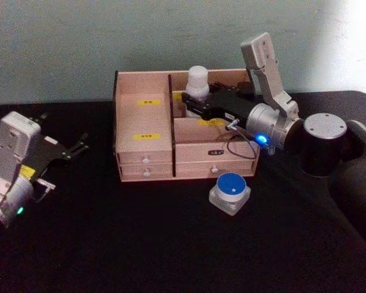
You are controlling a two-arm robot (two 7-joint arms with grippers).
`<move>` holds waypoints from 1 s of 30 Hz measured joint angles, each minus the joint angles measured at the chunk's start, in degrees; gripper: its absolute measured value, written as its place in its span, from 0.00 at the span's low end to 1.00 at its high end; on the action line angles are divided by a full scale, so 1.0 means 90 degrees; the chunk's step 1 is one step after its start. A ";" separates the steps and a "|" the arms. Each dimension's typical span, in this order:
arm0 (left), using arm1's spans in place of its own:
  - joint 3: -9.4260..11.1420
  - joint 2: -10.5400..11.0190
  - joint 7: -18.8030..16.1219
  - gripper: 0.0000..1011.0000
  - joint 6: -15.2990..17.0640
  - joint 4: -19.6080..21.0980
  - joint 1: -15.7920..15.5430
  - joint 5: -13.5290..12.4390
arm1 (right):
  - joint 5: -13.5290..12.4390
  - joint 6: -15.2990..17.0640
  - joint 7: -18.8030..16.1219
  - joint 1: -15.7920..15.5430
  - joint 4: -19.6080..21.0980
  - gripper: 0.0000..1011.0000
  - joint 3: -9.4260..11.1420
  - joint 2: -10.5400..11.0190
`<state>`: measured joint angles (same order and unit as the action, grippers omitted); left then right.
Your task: Pick up the facial cleanser and watermelon frost from the table and place them into the tiered storage box.
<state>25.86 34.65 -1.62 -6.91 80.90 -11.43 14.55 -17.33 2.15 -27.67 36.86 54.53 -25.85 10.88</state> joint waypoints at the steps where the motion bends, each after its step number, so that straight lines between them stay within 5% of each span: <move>1: 0.0000 0.0000 0.0000 0.99 0.0000 0.0000 0.0000 0.0000 | 0.0009 0.0005 0.0005 -0.0005 0.0003 0.59 0.0004 -0.0001; 17: 0.0000 0.0000 0.0000 0.99 0.0000 0.0000 0.0000 0.0000 | 0.0022 0.0020 0.0024 -0.0015 0.0017 0.61 0.0007 0.0000; 30: 0.0000 0.0000 0.0000 0.99 0.0000 0.0000 0.0000 0.0000 | 0.0014 0.0020 0.0023 -0.0011 0.0021 0.99 0.0007 0.0002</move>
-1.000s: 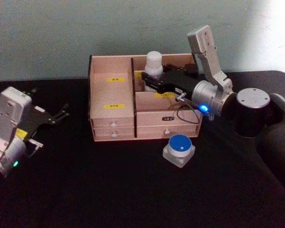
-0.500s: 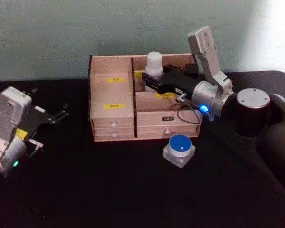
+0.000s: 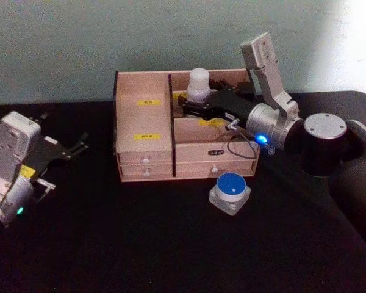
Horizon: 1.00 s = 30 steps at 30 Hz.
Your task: Pick up the facial cleanser and watermelon frost from the table and place them into the tiered storage box.
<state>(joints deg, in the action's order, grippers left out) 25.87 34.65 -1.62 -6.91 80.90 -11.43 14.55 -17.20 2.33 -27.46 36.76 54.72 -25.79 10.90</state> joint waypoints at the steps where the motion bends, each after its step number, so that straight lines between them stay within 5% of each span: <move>1: -0.0001 0.0000 0.0000 0.99 0.0000 0.0000 0.0000 0.0000 | -0.0001 0.0000 0.0000 0.0000 0.0000 0.99 0.0000 0.0000; 10: 0.0000 0.0000 0.0000 0.99 0.0000 0.0000 0.0000 0.0000 | -0.0006 0.0001 0.0001 -0.0002 0.0008 0.99 0.0001 0.0002; 15: 0.0000 0.0000 0.0000 0.99 0.0000 0.0000 0.0000 0.0000 | -0.0013 0.0002 0.0024 -0.0132 0.0395 0.99 0.0061 0.0092; 23: 0.0000 0.0000 0.0000 0.99 0.0000 0.0000 0.0000 0.0000 | -0.0090 0.0296 0.0103 -0.0554 0.1422 0.99 0.0176 0.0436; 30: -0.0001 0.0000 0.0000 0.99 0.0000 0.0000 0.0000 0.0000 | -0.0364 0.0608 -0.0050 -0.1342 0.2628 0.99 0.0294 0.1083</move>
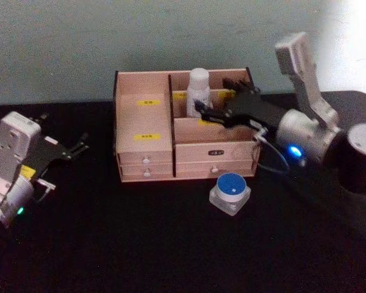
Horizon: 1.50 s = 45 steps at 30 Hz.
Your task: Pick up the facial cleanser and watermelon frost from the table and place them into the tiered storage box.
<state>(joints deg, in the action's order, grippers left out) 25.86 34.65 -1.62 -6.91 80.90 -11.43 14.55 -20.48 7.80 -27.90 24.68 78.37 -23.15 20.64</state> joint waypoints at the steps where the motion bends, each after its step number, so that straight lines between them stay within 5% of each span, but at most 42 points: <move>1: 0.0000 0.0000 0.0000 0.99 0.0000 0.0000 0.0000 0.0000 | -0.0032 0.0010 -0.0014 -0.0066 0.0083 0.99 0.0011 0.0052; 13: 0.0000 0.0000 0.0000 0.99 0.0000 0.0000 0.0000 0.0000 | -0.0387 0.0036 -0.0113 -0.1203 0.1043 0.99 0.0071 0.0891; 25: 0.0000 0.0000 0.0000 0.99 0.0000 0.0000 0.0000 0.0000 | -0.0315 0.0104 -0.0129 -0.1716 0.1347 0.99 -0.0076 0.1400; 45: 0.0000 0.0000 0.0000 0.99 0.0000 0.0000 0.0000 0.0000 | -0.0179 0.0455 -0.0088 -0.1812 0.1332 0.99 -0.0241 0.1544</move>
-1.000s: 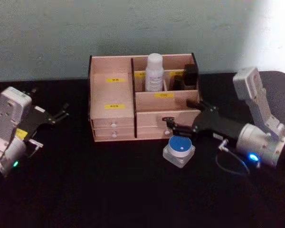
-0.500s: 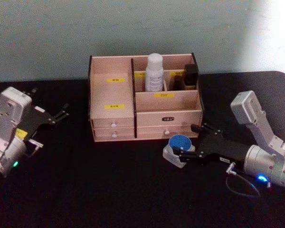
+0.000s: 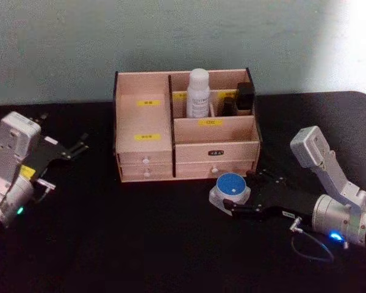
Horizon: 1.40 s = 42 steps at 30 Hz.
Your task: Pick up the facial cleanser and watermelon frost from the table and place them into the tiered storage box.
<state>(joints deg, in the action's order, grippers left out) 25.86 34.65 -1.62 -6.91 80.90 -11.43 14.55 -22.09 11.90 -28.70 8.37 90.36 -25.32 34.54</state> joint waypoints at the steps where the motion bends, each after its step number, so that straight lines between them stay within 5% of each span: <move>1: 0.0000 0.0000 0.0000 0.99 0.0000 0.0000 0.0000 0.0000 | 0.0009 0.0010 0.0017 0.0002 -0.0017 0.99 -0.0002 -0.0014; 42: 0.0000 0.0000 0.0000 0.99 0.0000 0.0000 0.0000 0.0000 | 0.0125 0.0040 0.0061 0.0306 -0.0609 0.99 -0.0072 -0.0410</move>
<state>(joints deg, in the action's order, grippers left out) 25.86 34.65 -1.62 -6.91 80.90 -11.43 14.55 -20.97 12.26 -28.15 11.13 84.88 -25.97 30.85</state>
